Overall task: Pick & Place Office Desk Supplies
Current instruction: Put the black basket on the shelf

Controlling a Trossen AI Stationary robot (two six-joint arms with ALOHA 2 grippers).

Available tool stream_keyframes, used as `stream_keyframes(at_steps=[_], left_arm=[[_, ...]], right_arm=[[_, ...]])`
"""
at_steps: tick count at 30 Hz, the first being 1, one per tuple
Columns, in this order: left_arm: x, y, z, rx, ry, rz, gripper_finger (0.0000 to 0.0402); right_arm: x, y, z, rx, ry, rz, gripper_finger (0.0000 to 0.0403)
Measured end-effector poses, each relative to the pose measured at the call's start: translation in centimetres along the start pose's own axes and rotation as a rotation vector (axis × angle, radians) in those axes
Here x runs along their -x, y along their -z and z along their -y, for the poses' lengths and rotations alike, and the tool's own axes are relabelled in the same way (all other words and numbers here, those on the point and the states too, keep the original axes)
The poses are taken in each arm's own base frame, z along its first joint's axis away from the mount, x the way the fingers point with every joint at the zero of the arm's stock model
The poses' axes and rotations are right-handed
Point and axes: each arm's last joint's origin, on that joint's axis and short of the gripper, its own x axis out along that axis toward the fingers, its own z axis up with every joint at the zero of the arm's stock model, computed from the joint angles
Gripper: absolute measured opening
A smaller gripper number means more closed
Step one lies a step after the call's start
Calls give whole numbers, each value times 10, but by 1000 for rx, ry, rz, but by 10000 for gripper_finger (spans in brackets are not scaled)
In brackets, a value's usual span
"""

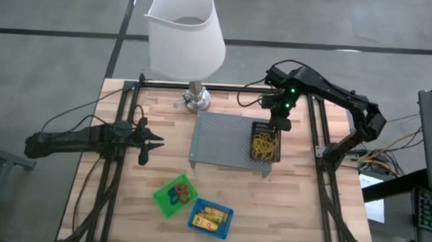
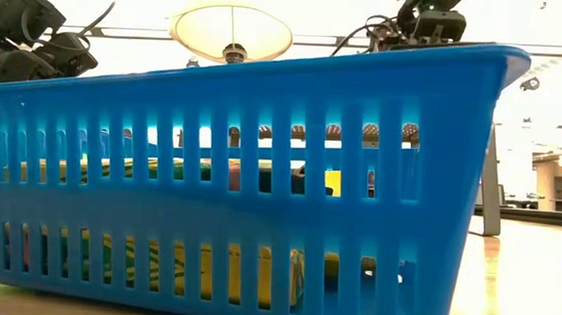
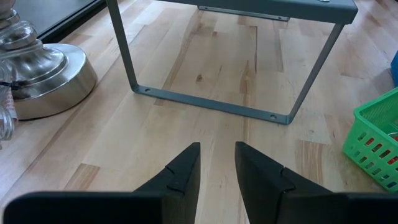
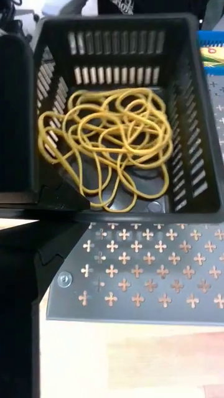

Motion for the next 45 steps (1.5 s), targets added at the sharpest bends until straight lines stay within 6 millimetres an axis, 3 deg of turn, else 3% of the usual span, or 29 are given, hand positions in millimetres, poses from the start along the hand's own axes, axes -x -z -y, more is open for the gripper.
stream_keyframes(at_steps=[29,34,45], left_arm=[[0,0,0,0,0,0,106],[0,0,0,0,0,0,106],[0,0,0,0,0,0,106]], right_arm=[[-2,-5,-2,-71,12,25,25],[-3,-5,-4,22,11,25,44],[-3,-6,-6,26,11,26,113]])
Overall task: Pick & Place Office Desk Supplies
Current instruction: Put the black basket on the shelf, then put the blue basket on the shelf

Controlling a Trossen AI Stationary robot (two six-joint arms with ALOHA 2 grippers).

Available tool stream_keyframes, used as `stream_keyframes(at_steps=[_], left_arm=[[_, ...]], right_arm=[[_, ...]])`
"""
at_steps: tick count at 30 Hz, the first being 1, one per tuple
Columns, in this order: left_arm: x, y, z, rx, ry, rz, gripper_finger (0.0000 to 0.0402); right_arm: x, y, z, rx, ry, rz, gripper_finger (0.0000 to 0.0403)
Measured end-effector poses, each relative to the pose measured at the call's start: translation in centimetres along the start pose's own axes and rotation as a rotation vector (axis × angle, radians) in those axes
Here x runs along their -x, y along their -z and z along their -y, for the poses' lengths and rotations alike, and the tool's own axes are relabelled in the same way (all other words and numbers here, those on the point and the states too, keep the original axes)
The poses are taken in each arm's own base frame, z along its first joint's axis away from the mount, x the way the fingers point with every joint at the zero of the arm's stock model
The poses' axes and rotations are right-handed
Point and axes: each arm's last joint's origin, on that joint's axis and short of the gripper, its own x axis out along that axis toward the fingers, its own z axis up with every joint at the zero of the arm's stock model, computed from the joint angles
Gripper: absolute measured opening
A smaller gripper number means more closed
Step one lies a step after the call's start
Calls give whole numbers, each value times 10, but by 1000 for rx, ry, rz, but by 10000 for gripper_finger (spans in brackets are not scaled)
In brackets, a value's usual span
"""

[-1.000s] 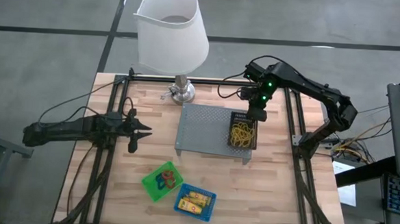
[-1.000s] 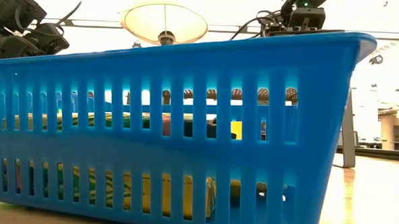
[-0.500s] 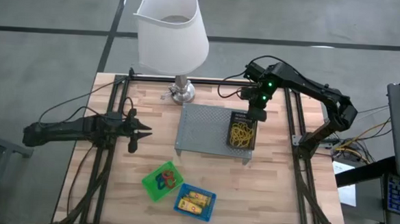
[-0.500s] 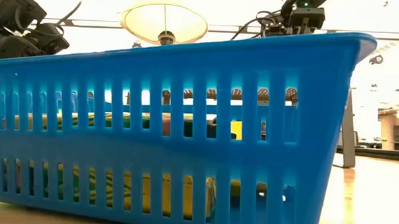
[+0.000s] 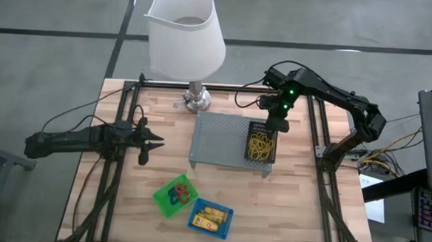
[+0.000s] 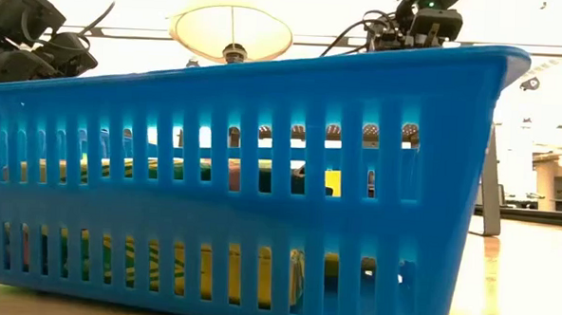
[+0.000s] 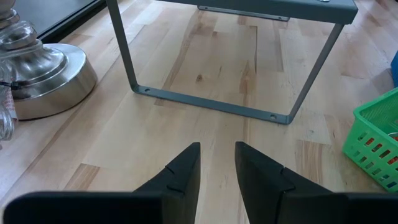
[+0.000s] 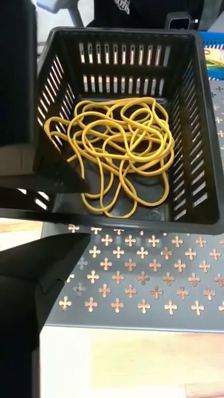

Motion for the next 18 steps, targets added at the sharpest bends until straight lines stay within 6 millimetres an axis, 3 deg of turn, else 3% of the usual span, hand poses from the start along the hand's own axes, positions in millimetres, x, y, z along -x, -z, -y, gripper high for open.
stream_keyframes(at_steps=[9,18], left_arm=[[0,0,0,0,-1,0,106],[0,0,0,0,0,0,106]], right_arm=[[1,0,0,2,2,4,156],[11,4,-9,24,18,37,146]])
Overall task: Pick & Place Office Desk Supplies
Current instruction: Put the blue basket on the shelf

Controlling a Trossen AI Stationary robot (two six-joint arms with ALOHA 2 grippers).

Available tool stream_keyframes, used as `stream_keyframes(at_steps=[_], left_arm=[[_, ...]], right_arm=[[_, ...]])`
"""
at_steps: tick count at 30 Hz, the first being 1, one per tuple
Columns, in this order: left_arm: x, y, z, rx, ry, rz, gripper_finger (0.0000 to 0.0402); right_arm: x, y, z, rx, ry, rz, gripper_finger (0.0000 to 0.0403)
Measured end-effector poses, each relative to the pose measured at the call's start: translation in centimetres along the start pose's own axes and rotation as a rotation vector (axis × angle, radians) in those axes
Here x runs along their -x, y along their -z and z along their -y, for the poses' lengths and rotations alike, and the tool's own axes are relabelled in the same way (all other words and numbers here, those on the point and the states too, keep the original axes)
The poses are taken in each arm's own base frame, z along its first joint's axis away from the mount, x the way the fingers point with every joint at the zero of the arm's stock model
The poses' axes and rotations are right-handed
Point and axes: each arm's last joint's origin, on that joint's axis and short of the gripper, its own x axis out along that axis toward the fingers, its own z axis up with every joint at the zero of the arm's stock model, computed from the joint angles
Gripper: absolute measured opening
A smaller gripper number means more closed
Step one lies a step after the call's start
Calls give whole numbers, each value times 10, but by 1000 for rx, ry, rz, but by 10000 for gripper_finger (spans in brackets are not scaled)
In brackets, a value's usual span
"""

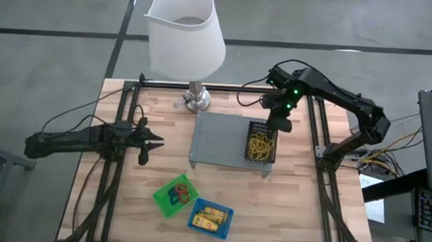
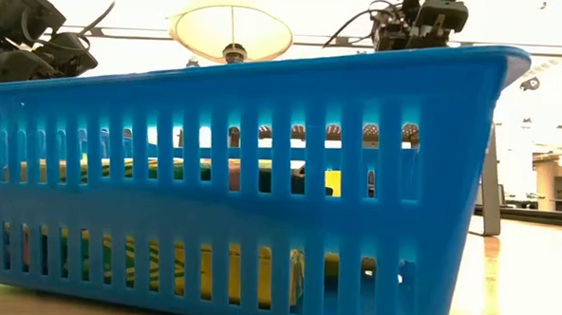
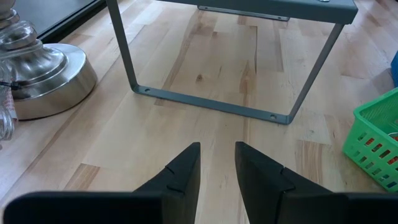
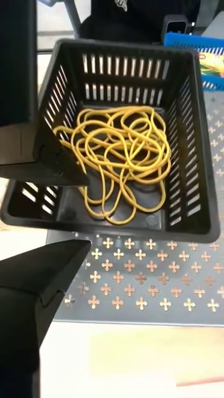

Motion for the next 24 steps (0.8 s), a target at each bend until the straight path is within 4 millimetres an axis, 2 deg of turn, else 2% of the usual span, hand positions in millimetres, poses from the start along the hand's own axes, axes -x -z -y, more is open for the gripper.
stream_keyframes(at_steps=[6,10,16,19,24], left_arm=[[0,0,0,0,0,0,106],[0,0,0,0,0,0,106],[0,0,0,0,0,0,106],[0,0,0,0,0,0,106],[0,0,0,0,0,0,106]], right_arm=[[18,8,-15,29,30,61,141],[33,15,-26,16,115,107,145],[53,22,-52,124,136,253,150],[55,24,-69,209,116,291,146],[42,22,-97,339,107,269,133]])
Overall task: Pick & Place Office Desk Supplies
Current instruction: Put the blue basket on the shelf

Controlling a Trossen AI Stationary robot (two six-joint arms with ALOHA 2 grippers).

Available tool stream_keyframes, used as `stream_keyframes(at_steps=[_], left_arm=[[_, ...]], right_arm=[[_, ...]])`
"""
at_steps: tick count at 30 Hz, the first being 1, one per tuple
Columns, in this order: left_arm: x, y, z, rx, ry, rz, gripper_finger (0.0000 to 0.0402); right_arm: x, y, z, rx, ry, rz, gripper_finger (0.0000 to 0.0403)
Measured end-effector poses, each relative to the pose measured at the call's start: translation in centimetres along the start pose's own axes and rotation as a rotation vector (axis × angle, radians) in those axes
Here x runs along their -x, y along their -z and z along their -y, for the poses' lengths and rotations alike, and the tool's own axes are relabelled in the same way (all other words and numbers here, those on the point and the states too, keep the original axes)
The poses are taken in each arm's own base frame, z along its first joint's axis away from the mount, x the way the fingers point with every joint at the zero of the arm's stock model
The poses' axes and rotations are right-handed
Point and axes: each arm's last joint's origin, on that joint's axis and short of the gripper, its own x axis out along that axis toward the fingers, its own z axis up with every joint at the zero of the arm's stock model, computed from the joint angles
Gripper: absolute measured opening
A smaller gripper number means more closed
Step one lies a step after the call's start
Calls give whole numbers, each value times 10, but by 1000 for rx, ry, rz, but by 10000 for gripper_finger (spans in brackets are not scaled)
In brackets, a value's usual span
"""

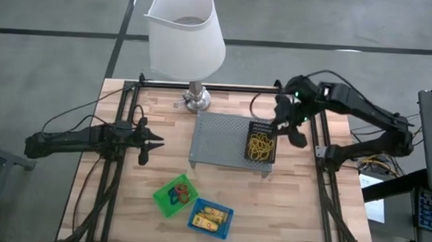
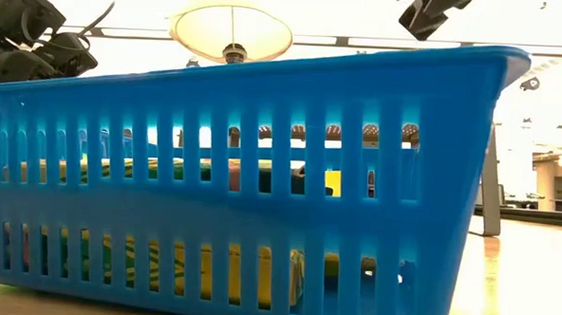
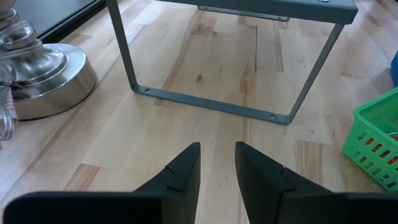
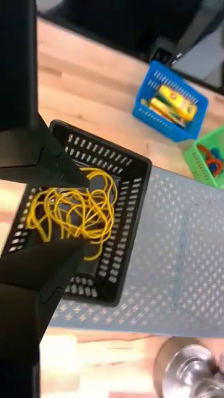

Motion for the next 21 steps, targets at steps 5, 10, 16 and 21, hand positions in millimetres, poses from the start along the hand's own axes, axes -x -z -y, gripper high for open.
stream_keyframes(at_steps=[5,10,16,21], left_arm=[[0,0,0,0,0,0,106],[0,0,0,0,0,0,106],[0,0,0,0,0,0,106],[0,0,0,0,0,0,106]], right_arm=[[-17,-11,-25,-9,89,-7,128],[-42,-14,-54,-3,109,14,129],[-79,-8,-86,-50,193,115,126],[-112,-4,-111,-40,124,321,125]])
